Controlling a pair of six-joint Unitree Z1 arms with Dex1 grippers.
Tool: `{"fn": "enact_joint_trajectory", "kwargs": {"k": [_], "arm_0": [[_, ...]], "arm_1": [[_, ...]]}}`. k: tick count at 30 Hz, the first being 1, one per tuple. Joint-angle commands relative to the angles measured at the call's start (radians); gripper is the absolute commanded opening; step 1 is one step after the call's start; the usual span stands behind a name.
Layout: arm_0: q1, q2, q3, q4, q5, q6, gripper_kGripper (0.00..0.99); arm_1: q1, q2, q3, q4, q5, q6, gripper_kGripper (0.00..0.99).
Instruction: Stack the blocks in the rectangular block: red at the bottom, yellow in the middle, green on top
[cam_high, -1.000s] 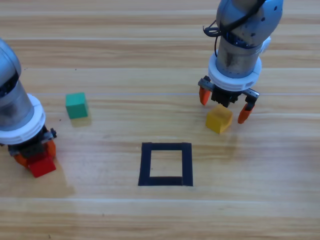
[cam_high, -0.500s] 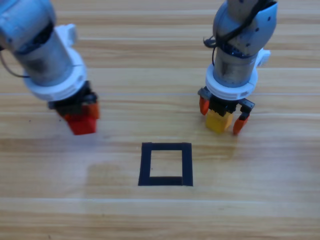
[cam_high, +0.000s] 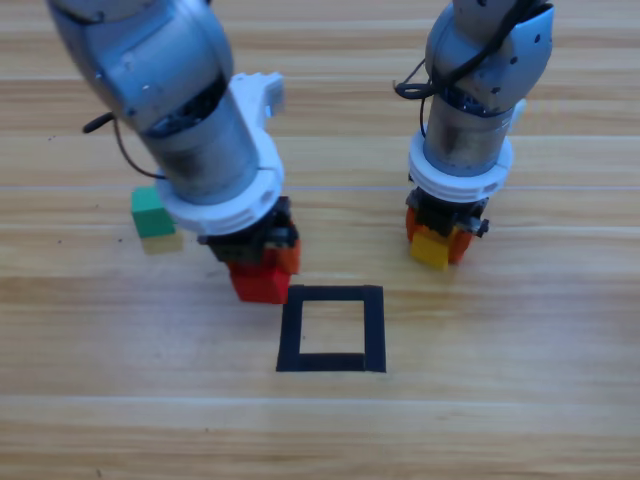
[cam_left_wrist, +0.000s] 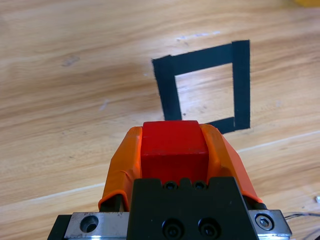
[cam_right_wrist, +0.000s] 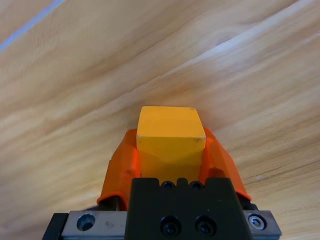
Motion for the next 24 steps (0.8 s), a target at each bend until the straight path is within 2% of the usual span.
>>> {"fn": "enact_joint_trajectory", "kwargs": {"k": [1,5,12,17,24], "arm_0": [[-0.067,0.117,-0.062,0.056,0.024,-0.054,0.146],[-0.089,0.209,-0.148,0.118,0.035,-0.119,0.149],[-0.112,0.271,-0.209,0.142,0.041,-0.197,0.149],[-0.118,0.285,-0.237,0.144,0.044,-0.228,0.15],[-0.13,0.306,-0.275,0.142,0.058,-0.261,0.152]], "arm_1": [[-0.024,-0.047,0.054,-0.011,0.095,-0.22,0.029],[-0.024,-0.205,0.116,-0.002,0.085,-0.368,0.029],[-0.036,-0.395,0.254,-0.002,0.09,-0.48,0.029],[-0.038,-0.446,0.286,-0.002,0.064,-0.512,0.029],[-0.038,-0.441,0.286,-0.002,0.065,-0.526,0.029]]}}
